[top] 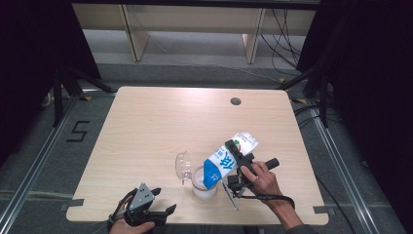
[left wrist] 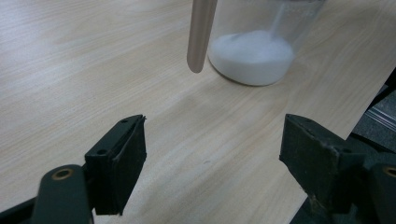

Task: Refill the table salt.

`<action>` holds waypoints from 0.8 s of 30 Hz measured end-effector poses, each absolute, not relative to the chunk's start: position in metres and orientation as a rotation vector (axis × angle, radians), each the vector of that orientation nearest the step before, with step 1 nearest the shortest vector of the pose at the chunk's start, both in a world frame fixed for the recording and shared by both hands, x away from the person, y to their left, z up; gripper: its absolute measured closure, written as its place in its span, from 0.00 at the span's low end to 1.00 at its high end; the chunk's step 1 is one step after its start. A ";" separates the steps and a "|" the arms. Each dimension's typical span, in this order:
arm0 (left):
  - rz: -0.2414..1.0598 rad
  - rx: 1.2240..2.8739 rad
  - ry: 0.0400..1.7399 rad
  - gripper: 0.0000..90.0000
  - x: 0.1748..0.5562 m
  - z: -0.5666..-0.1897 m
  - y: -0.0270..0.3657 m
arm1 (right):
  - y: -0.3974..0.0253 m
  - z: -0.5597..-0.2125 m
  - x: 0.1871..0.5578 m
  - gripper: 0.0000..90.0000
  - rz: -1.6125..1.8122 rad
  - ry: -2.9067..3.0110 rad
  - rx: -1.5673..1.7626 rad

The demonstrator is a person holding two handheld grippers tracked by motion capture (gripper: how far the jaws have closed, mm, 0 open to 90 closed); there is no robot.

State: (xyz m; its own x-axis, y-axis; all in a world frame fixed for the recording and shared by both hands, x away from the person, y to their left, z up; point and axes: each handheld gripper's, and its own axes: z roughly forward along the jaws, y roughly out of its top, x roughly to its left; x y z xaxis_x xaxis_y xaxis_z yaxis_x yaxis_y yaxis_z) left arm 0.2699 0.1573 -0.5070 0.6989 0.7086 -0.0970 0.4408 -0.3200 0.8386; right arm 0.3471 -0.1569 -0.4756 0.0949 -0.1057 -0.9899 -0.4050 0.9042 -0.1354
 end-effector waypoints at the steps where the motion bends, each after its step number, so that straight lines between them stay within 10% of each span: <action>1: 0.359 1.968 0.884 0.25 0.270 -0.507 0.157 | -0.157 -0.476 0.347 0.69 0.234 1.473 -0.426; 24: 0.358 1.968 0.884 0.25 0.270 -0.507 0.157 | -0.157 -0.471 0.346 0.71 0.216 1.451 -0.450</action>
State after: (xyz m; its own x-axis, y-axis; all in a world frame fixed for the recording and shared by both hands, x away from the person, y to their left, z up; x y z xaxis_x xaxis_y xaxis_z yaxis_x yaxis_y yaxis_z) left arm 0.2697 0.1571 -0.5072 0.7000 0.7074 -0.0977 0.4404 -0.3199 0.8389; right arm 0.3463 -0.1566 -0.4713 0.1189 -0.1266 -0.9848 -0.4083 0.8979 -0.1647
